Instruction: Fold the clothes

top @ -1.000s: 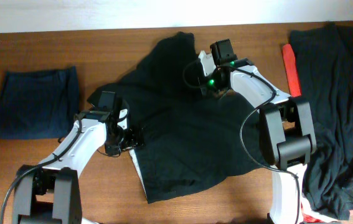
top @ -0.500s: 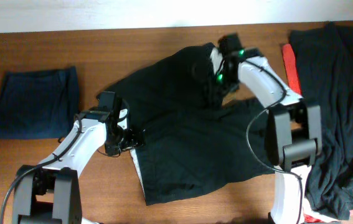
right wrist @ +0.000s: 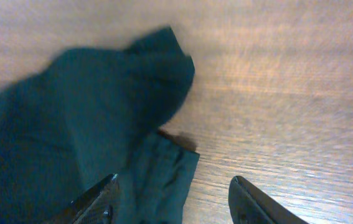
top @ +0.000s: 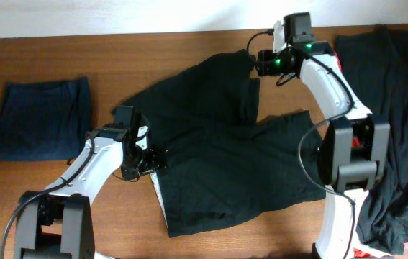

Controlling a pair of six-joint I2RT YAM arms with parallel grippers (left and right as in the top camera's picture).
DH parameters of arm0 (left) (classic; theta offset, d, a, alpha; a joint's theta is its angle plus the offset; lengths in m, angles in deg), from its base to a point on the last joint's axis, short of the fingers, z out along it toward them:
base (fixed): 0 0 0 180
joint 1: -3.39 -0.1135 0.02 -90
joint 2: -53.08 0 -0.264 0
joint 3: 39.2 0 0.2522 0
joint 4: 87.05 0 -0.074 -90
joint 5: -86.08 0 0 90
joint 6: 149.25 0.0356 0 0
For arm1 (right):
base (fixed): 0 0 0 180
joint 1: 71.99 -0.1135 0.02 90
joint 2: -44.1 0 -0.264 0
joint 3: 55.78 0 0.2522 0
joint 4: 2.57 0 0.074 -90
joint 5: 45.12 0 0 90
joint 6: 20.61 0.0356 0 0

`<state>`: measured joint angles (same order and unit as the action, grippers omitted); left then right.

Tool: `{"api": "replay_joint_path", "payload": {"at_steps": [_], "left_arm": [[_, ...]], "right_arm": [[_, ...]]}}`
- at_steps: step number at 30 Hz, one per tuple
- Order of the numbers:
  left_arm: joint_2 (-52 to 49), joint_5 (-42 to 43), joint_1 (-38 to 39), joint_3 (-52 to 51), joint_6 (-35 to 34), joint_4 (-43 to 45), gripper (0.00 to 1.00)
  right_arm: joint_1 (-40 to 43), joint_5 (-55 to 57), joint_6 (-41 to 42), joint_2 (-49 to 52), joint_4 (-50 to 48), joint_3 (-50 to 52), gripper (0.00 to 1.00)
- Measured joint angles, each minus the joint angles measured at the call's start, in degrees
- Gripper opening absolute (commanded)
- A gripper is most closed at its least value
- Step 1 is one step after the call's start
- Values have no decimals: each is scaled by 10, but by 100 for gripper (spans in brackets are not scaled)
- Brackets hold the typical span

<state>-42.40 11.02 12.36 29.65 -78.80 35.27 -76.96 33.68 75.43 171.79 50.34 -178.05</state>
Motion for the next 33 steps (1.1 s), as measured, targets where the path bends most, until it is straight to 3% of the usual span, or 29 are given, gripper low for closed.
{"api": "replay_joint_path", "payload": {"at_steps": [8,9,13,14,23,27,33], "left_arm": [[0,0,0,0,0,0,78],[0,0,0,0,0,0,78],[0,0,0,0,0,0,78],[0,0,0,0,0,0,78],[0,0,0,0,0,0,78],[0,0,0,0,0,0,78],[0,0,0,0,0,17,78]], "right_arm": [[-9,-2,0,79,-2,0,57],[-14,-2,0,83,-5,0,50],[-33,-3,3,86,-13,0,7],[-37,-2,0,86,-13,0,4],[-4,81,43,83,61,-9,5],[64,99,94,77,138,-11,26],[140,112,116,77,233,-10,36]]}}
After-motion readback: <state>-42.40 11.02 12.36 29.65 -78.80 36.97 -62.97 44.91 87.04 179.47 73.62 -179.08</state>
